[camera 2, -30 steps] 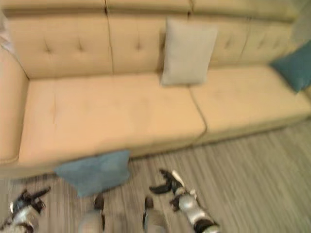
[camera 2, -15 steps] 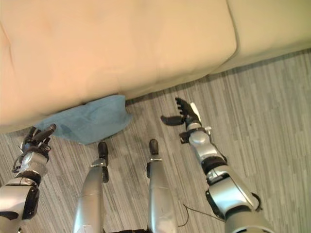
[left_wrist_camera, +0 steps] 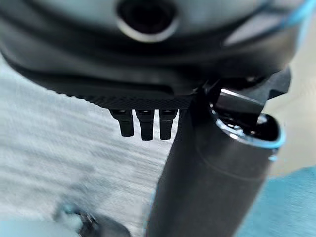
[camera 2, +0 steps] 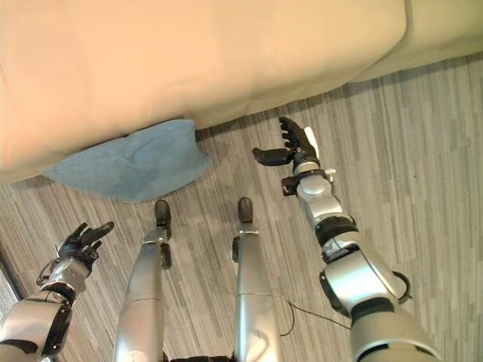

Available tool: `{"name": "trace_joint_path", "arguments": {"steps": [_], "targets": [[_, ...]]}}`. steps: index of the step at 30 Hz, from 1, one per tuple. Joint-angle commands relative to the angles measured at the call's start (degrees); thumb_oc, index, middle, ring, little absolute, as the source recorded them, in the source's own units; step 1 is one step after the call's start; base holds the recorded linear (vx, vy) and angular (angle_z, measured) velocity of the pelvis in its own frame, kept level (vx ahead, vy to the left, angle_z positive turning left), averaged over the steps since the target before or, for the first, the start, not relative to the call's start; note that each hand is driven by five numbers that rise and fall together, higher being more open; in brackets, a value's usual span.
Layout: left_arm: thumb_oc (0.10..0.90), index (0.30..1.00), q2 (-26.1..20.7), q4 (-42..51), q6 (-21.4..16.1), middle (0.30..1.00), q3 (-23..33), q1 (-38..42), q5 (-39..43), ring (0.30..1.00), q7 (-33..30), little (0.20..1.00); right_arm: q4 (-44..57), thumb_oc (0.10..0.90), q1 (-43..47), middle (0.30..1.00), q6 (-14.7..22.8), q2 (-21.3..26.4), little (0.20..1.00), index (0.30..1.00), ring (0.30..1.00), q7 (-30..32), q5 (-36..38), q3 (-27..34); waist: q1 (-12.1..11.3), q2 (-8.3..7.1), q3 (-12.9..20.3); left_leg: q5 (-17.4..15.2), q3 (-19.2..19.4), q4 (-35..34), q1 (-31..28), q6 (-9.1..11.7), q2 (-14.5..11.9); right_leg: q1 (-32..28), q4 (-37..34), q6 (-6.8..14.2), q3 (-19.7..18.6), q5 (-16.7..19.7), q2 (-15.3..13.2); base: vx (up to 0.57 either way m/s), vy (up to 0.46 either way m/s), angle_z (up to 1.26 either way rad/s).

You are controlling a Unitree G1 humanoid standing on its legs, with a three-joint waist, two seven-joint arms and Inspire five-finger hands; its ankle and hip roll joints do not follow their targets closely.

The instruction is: Pick up all the scattered cushions and arrange them neatly on the sofa.

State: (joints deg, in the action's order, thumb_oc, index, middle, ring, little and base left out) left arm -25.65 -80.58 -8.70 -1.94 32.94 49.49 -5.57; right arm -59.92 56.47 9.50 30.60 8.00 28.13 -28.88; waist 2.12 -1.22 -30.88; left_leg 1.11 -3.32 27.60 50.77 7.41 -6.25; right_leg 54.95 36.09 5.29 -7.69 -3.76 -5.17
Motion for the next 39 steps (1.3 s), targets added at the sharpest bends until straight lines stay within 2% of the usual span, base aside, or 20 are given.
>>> {"name": "trace_joint_path", "arguments": {"steps": [1,3,4,5,7,10,16,21,23,28,32,33,35,39], "targets": [[0.800,0.900,-3.78,-2.42,-2.26,0.900,0.39,-1.82,-1.12,0.900,-1.94,0.900,4.17,0.800,1.65,0.900,5.17,2.62,0.900,0.900,0.900,2.42,1.78,1.06,0.06,0.49,1.11,-6.95,-2.93,5.95,2.70,0.58,-2.02,1.86,-3.97,3.37,-2.46,0.69,-2.56,0.00,-0.056,0.00],[0.800,0.900,-3.92,-1.48,-2.79,0.900,0.36,-1.18,-0.86,0.900,-2.39,0.900,5.23,0.800,1.42,0.900,5.41,2.63,0.900,0.900,0.900,2.71,1.46,0.94,0.09,0.50,1.28,-6.83,-3.25,5.96,3.53,0.55,-1.98,2.56,-3.82,3.35,-2.23,0.67,-2.49,0.01,-0.057,0.03],[0.800,0.900,-4.49,2.96,-4.88,0.900,0.42,0.46,0.78,0.900,-3.36,0.900,7.55,0.800,0.38,0.900,6.31,2.89,0.900,0.900,0.900,3.50,0.80,1.12,0.23,0.56,1.33,-6.54,-3.73,6.13,5.04,0.60,-1.90,3.81,-3.38,3.38,-2.00,0.74,-2.29,0.01,-0.048,0.05],[0.800,0.900,-4.49,2.96,-4.88,0.900,0.42,0.45,0.78,0.900,-3.37,0.900,7.55,0.800,0.38,0.900,6.30,2.89,0.900,0.900,0.900,3.50,0.80,1.12,0.23,0.57,1.35,-6.54,-3.73,6.14,5.07,0.60,-1.90,3.83,-3.37,3.38,-2.00,0.74,-2.30,0.01,-0.106,0.07],[0.800,0.900,-6.81,7.99,-6.97,0.900,0.48,3.70,2.78,0.900,-3.50,0.900,9.36,0.800,-1.78,0.900,7.70,3.04,0.900,0.900,0.900,4.44,1.11,2.89,0.50,0.57,1.39,-6.17,-4.16,5.66,6.12,0.65,-1.72,4.75,-3.24,3.36,-1.75,0.65,-2.15,0.01,-0.087,0.07],[0.800,0.900,-8.31,9.67,-7.98,0.900,0.78,6.27,4.42,0.900,-3.68,0.900,10.80,0.800,-2.54,0.900,8.65,2.63,0.900,0.900,0.900,5.28,1.13,4.14,0.75,0.47,1.39,-6.14,-4.33,5.54,7.44,0.68,-1.90,6.14,-2.94,3.43,-1.71,0.55,-1.90,0.01,-0.029,0.14],[0.800,0.900,-6.15,13.59,-10.55,0.900,2.60,10.45,11.60,0.900,-4.93,0.900,11.85,0.800,-4.84,0.900,9.53,0.05,0.900,0.900,0.900,6.69,1.79,6.61,1.52,-0.39,2.09,-6.15,-4.91,4.92,9.33,0.81,-2.10,8.07,-2.93,3.45,-1.30,0.32,-1.60,0.02,-0.036,0.00],[0.800,0.900,-5.92,13.30,-10.46,0.900,1.49,12.46,10.48,0.900,-6.48,0.900,11.55,0.800,-5.70,0.900,9.27,-1.29,0.900,0.900,0.900,6.87,2.06,6.81,2.00,-0.83,2.27,-6.10,-5.01,4.36,10.13,0.81,-2.40,8.97,-3.20,3.45,-1.27,0.32,-1.33,0.01,-0.006,0.00],[0.800,0.900,-4.68,16.00,-10.34,0.900,-0.32,12.05,8.05,0.900,-7.57,0.900,11.81,0.800,-6.43,0.900,9.44,-1.32,0.900,0.900,0.900,7.16,2.45,7.47,1.94,-0.58,2.18,-5.81,-5.00,4.03,10.41,0.83,-2.40,9.36,-3.27,3.43,-1.09,0.42,-1.40,0.01,-0.020,0.00],[0.800,0.900,-4.48,16.68,-10.25,0.900,-0.73,11.44,6.45,0.900,-9.04,0.900,13.40,0.800,-6.82,0.900,9.64,-1.28,0.900,0.900,0.900,7.65,2.10,7.92,2.01,-0.86,2.00,-5.62,-4.84,2.92,10.47,0.94,-2.63,9.75,-4.10,3.44,-1.00,0.56,-1.13,0.01,-0.017,0.01],[0.800,0.900,-7.22,21.08,-10.69,0.900,-2.34,15.47,3.88,0.900,-11.14,0.900,17.43,0.800,-5.64,0.900,9.99,-0.03,0.900,0.900,0.900,8.42,1.28,8.10,2.34,-1.70,1.21,-4.63,-4.92,0.56,11.22,1.31,-3.27,11.13,-5.87,3.93,-0.59,1.44,-0.64,0.02,-0.053,-0.03],[0.684,0.726,-7.26,21.01,-10.68,0.726,-2.39,15.59,3.90,0.726,-11.12,0.726,17.44,0.800,-5.60,0.900,9.97,-0.03,0.900,0.900,0.900,8.43,1.27,8.15,2.30,-1.74,1.21,-4.60,-4.89,0.53,11.27,1.32,-3.28,11.21,-5.86,3.93,-0.61,1.46,-0.63,0.02,-0.055,-0.13],[0.400,0.300,-8.15,22.34,-9.88,0.300,-4.34,19.41,3.48,0.300,-11.07,0.300,18.99,0.800,-4.53,0.900,9.61,0.84,0.900,0.900,0.900,8.80,0.85,7.80,2.80,-2.06,1.11,-3.71,-4.82,-1.25,11.86,1.52,-3.72,12.18,-6.68,4.20,-0.49,1.87,-0.40,0.02,-0.056,-0.08],[0.400,0.300,-8.40,23.96,-9.64,0.300,-7.43,24.23,2.92,0.300,-10.70,0.300,19.53,0.800,-3.03,0.900,9.36,1.12,0.900,0.900,0.900,9.26,0.68,7.28,3.27,-2.03,1.09,-2.35,-4.88,-4.14,11.95,1.82,-3.82,12.64,-7.94,4.38,-0.12,2.28,-0.27,0.00,-0.025,0.01]]}}
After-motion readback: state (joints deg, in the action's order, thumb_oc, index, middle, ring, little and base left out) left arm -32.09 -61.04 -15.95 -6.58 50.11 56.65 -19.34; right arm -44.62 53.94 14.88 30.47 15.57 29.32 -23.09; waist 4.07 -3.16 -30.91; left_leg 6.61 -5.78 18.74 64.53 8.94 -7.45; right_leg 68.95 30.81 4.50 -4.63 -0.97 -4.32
